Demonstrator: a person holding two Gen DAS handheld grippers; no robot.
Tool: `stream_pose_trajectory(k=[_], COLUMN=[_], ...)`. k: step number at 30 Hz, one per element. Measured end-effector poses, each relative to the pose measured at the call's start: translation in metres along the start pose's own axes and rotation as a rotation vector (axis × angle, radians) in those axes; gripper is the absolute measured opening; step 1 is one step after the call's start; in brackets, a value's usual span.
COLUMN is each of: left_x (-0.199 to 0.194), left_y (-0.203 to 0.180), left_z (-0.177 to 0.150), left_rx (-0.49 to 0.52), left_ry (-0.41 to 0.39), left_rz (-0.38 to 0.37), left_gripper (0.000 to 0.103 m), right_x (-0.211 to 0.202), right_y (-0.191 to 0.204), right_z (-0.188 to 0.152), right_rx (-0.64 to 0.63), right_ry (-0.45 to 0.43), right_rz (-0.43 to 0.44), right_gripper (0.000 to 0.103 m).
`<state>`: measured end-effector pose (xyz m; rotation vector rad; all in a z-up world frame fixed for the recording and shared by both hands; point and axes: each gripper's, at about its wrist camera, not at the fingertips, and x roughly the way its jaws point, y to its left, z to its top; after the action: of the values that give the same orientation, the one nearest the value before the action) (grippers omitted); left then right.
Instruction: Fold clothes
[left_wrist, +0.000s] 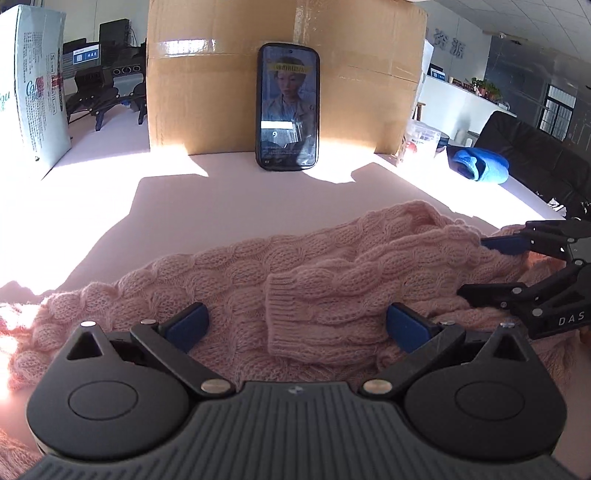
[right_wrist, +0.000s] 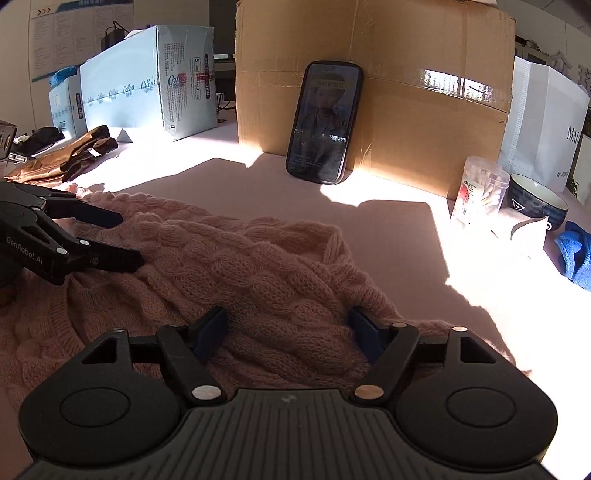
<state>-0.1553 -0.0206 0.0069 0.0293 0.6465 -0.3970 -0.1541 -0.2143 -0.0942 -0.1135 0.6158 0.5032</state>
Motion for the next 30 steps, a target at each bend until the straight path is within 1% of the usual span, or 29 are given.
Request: stream_pose_trajectory(k=[3, 5, 9, 11, 12, 15, 18, 20, 22, 24, 26, 28, 30], left_x=[-0.003, -0.008, -0.033, -0.052, -0.064, -0.095, -0.120, -0.128, -0.133, -0.137, -0.139, -0.140, -0.143], left_y=[0.008, 0.017, 0.040, 0.054, 0.061, 0.074, 0.081, 0.085, 0.088, 0.089, 0.090, 0.095, 0.101], left_z=[0.000, 0.001, -0.004, -0.012, -0.017, -0.031, -0.040, -0.044, -0.049, -0.056, -0.064, -0.072, -0.080], left_rx=[-0.042, -0.080, -0.165, -0.205, -0.223, -0.231, -0.222, -0.237, -0.254, -0.244, -0.230, -0.253, -0.293], left_ry=[-0.008, -0.022, -0.074, -0.106, -0.124, -0.152, -0.164, -0.146, -0.103, -0.078, -0.060, -0.035, -0.029], left_rz=[-0.026, -0.047, -0.080, -0.069, -0.041, 0.031, 0.053, 0.077, 0.114, 0.135, 0.148, 0.162, 0.156], left_gripper=[0.103, 0.103, 0.103, 0.103, 0.103, 0.103, 0.103, 0.103, 0.103, 0.103, 0.103, 0.103, 0.103], right_x=[-0.005, -0.013, -0.042, -0.059, -0.069, -0.097, -0.113, -0.120, -0.128, -0.136, -0.143, -0.143, -0.139], right_y=[-0.002, -0.005, -0.026, -0.035, -0.039, -0.047, -0.049, -0.046, -0.040, -0.036, -0.033, -0.033, -0.034], right_z=[0.000, 0.002, -0.002, -0.009, -0.015, -0.034, -0.051, -0.058, -0.064, -0.067, -0.070, -0.074, -0.078], right_rx=[0.021, 0.054, 0.233, 0.297, 0.321, 0.372, 0.427, 0.450, 0.445, 0.433, 0.429, 0.453, 0.494], right_ry=[-0.025, -0.052, -0.112, -0.138, -0.150, -0.175, -0.165, -0.151, -0.146, -0.152, -0.159, -0.147, -0.117], right_rz=[0.019, 0.048, 0.137, 0.145, 0.133, 0.098, 0.109, 0.110, 0.097, 0.090, 0.092, 0.109, 0.122], right_gripper=[0.083, 0.083, 0.085, 0.087, 0.087, 0.088, 0.089, 0.089, 0.089, 0.091, 0.096, 0.097, 0.097])
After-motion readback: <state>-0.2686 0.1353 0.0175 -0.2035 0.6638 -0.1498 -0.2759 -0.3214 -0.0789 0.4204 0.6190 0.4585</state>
